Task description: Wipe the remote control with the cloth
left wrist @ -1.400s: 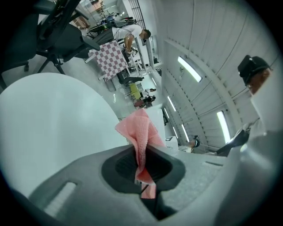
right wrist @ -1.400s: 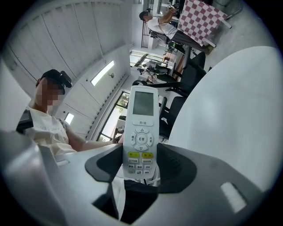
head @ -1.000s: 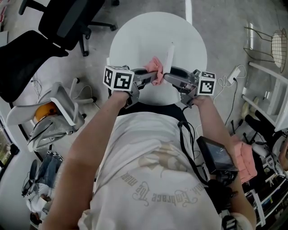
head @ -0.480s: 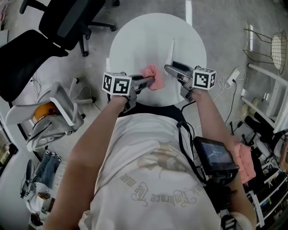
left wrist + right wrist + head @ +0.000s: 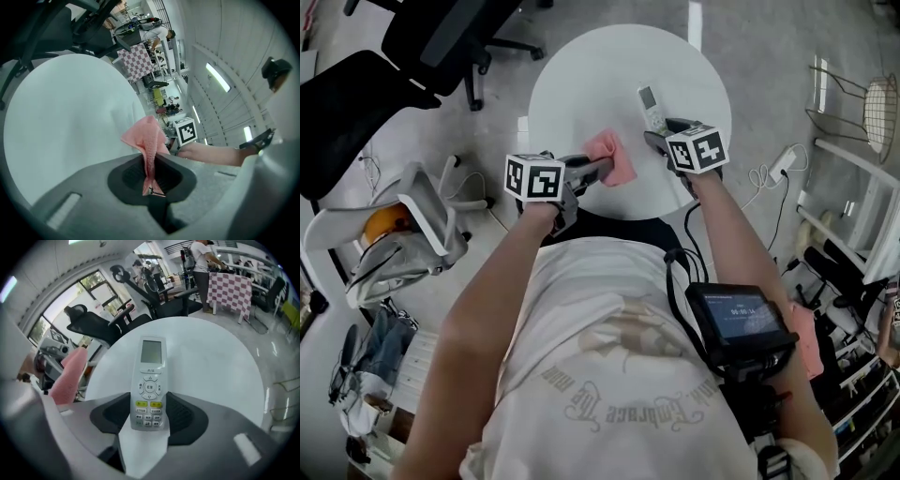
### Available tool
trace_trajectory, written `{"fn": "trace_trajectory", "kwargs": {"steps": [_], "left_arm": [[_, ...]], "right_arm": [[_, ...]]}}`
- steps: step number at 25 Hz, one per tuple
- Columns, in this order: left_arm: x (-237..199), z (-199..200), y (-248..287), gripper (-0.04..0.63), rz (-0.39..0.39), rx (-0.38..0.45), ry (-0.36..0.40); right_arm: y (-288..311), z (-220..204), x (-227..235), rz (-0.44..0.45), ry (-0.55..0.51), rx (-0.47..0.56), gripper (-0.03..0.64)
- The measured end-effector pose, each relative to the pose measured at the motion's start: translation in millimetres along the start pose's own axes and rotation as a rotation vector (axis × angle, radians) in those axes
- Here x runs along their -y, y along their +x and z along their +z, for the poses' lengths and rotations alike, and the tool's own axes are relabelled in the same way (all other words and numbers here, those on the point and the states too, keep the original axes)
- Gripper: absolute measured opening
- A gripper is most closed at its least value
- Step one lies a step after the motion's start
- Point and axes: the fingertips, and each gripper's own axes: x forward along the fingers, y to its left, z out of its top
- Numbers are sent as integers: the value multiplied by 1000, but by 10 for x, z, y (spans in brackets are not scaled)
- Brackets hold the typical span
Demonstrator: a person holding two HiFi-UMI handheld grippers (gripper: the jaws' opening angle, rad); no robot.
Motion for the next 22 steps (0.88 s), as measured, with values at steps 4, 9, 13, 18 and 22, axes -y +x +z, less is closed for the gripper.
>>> {"fn": "trace_trajectory", "kwargs": {"steps": [4, 9, 13, 18, 22], "left_arm": [[-62, 17, -101, 21, 31, 33, 2], [-109, 59, -229, 21, 64, 80, 22], [-181, 78, -355, 21, 97, 96, 41], [-77, 126, -307, 21, 112, 91, 65], [-87, 143, -435, 21, 103, 82, 114]], "right_arm": [[81, 29, 39, -107, -168, -91, 247], [129, 68, 44, -209, -360, -181, 247], [198, 82, 2, -247, -443, -204, 252], [65, 87, 60, -256, -443, -171, 256], [-22, 110, -103, -242, -289, -62, 231]]}}
